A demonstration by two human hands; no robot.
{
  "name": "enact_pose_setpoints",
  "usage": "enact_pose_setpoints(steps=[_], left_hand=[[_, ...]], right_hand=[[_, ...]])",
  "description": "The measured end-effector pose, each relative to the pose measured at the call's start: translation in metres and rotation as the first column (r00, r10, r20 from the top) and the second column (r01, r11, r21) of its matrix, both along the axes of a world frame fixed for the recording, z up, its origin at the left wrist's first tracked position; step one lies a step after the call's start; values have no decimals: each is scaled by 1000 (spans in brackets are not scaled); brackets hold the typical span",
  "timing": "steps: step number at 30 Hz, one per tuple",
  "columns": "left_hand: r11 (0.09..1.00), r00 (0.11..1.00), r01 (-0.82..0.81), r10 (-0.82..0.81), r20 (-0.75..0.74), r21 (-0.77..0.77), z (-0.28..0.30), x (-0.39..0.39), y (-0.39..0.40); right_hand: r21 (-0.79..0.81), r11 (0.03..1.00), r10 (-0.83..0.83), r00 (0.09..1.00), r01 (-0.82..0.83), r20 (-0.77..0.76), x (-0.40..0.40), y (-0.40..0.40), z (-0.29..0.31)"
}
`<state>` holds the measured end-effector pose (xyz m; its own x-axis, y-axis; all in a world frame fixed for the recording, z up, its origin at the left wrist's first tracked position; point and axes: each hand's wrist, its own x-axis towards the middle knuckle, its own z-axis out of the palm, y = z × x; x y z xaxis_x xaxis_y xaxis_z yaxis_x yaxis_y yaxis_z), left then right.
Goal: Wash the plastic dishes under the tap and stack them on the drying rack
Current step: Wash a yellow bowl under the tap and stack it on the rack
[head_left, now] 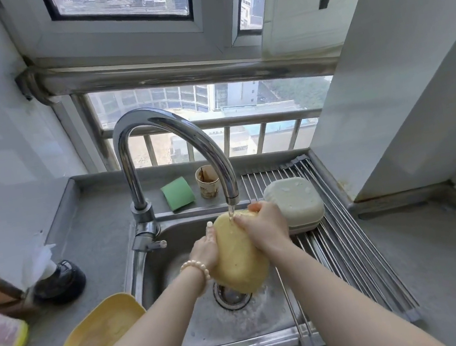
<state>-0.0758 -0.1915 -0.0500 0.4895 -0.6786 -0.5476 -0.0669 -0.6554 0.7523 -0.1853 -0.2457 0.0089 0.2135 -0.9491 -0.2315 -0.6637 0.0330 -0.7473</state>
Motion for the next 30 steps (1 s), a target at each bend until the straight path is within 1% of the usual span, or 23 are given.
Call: enact_pose_setpoints(steps=[2,3,5,7,9,11,12,13,14,16,18,20,22,23,25,27,28,29,30], left_hand=[[993,996,-85,82,-45,-83,2,-11,-4],[984,993,-119,116,-36,-131,4,-16,-7],[966,988,-141,150,31,-215,9,-22,-10],[965,982,-81,120,145,-251,15,-24,-13],[972,956,22,48,290,-235,22,-23,-14],[968,878,166,-58,476,-190,31,-20,-14],[954,823,247,-113,556,-172,36,-19,-14],[931,779,322,-156,607,-174,40,-19,-13],[902,754,384,-184,631,-196,43,-17,-11],[850,731,467,-217,647,-243,49,-8,-7],[826,728,480,-187,660,-295,50,3,-2],[839,785,389,-86,613,-381,50,13,4],[859,862,225,44,505,-460,49,17,8],[876,885,144,94,456,-460,47,18,10],[916,912,18,149,382,-401,40,21,12],[939,944,-59,162,286,-338,31,23,13],[941,963,-91,166,212,-326,27,23,13],[941,977,-138,180,114,-309,24,23,11],[938,977,-209,212,-20,-275,23,23,10]], right_hand=[[-49,999,7,1000,-7,-5,-4,-2,6],[-70,998,0,1000,0,0,-6,-3,8],[-96,995,-35,999,38,37,-12,-3,9],[-48,991,-118,983,125,140,-19,-6,5],[114,963,-267,919,243,291,-26,-8,-6],[343,873,-472,777,347,416,-31,-9,-20],[452,811,-565,693,370,447,-32,-8,-26],[544,751,-638,621,374,456,-32,-7,-29],[614,698,-691,571,369,443,-31,-6,-32],[715,615,-750,527,333,400,-25,-6,-36],[769,581,-760,517,267,394,-17,-6,-39],[785,582,-740,538,213,403,-5,-6,-40],[774,603,-712,566,191,416,5,-8,-36],[757,618,-703,580,211,412,10,-9,-31],[691,683,-659,609,237,441,18,-10,-20],[554,785,-571,668,276,477,24,-13,-15],[464,837,-514,711,292,480,27,-13,-12],[356,886,-444,766,297,465,28,-13,-9],[230,932,-356,833,281,424,30,-13,-7]])
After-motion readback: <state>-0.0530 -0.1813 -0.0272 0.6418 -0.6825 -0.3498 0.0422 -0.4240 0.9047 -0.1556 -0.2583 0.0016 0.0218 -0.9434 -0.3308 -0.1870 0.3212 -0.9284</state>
